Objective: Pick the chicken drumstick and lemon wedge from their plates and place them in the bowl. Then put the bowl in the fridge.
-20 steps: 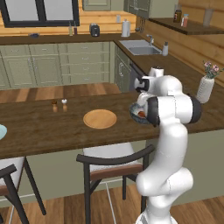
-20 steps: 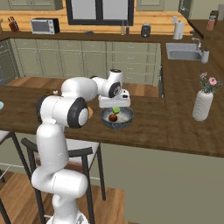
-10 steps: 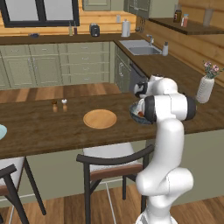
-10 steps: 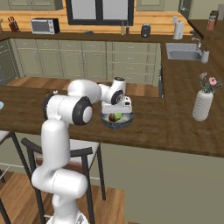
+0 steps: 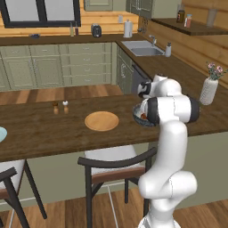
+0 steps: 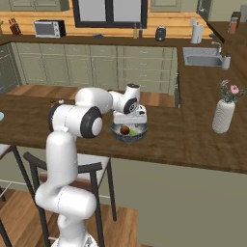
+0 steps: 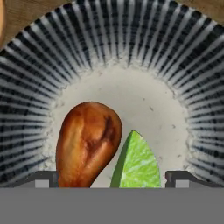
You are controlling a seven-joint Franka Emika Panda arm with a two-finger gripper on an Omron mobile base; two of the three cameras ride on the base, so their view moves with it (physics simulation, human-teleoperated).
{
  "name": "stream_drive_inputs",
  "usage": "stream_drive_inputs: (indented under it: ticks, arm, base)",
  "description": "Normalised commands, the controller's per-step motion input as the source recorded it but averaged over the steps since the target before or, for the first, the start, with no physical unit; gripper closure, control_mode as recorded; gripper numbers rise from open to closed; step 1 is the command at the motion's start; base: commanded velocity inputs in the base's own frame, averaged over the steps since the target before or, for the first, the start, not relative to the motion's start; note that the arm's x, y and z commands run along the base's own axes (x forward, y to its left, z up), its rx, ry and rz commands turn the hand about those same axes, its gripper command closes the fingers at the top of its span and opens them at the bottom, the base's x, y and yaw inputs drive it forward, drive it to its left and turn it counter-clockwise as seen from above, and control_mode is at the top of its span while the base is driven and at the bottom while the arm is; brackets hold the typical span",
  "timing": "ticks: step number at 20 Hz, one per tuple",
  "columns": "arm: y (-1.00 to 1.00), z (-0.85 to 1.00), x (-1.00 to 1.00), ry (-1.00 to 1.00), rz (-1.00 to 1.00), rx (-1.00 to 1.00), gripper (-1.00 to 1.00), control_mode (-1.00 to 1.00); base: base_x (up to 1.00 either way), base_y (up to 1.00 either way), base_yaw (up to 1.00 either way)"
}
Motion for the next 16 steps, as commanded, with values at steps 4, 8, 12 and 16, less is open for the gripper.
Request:
stream_drive_inputs:
  ticks: [4,8,12,16]
  arm:
    - [-0.01,0.37,-0.23,-0.02,-0.02,0.01,-1.0,-1.0]
    - [-0.11,0.45,-0.31,0.0,-0.18,0.02,-1.0,-1.0]
    - [-0.43,0.33,-0.27,0.0,-0.32,0.01,-1.0,-1.0]
    - [-0.35,0.04,-0.48,0.01,-0.38,0.04,-1.0,-1.0]
  base:
    - [0.0,0.0,0.0]
    - [0.0,0.0,0.0]
    - [0.0,0.0,0.0]
    - [0.0,0.0,0.0]
